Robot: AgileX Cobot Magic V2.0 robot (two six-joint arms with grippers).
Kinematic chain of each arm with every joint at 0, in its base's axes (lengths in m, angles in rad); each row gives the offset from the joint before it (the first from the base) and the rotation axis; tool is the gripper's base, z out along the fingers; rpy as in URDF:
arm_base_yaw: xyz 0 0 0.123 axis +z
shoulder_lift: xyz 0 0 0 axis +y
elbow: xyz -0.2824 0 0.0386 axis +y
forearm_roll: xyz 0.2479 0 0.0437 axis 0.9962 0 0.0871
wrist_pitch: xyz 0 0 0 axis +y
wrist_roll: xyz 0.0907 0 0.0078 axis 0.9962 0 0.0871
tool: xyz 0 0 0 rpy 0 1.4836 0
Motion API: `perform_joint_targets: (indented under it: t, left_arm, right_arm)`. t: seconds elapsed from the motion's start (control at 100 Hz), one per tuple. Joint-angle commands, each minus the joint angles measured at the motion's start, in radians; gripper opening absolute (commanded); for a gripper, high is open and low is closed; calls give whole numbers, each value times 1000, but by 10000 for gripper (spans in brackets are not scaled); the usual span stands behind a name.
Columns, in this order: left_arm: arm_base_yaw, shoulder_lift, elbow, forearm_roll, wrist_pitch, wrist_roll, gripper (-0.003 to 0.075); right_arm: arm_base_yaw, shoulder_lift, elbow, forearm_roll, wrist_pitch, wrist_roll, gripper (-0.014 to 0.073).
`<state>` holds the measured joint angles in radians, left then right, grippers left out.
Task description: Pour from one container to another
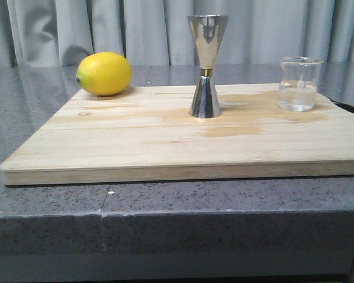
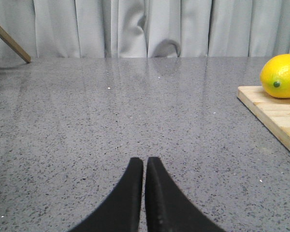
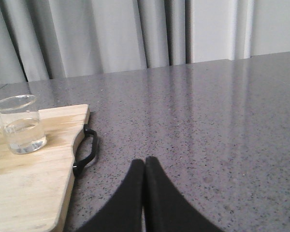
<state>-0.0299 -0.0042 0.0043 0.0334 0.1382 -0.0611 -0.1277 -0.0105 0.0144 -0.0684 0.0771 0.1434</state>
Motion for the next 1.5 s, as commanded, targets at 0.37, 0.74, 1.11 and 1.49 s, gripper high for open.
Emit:
perform_joint_targets:
  t: [0.37,0.74,1.11,1.49]
  left_arm:
    - [3,-26,35,-2,-80,-1,-19]
    - [3,-26,35,-2,-100,-1,-19]
    - [3,-26,35,-445,-220,-3,-19]
    - [3,30,-152,-591,-33,18,-20]
  right_arm:
    - [-4,-17,25,-9,-77,1,-75]
    - [-4,-17,25,-9,-193,1,-75]
    - [-4,-17,25,14,-318,177,-75]
    - [-4,61,-253,8,-4,348,-75]
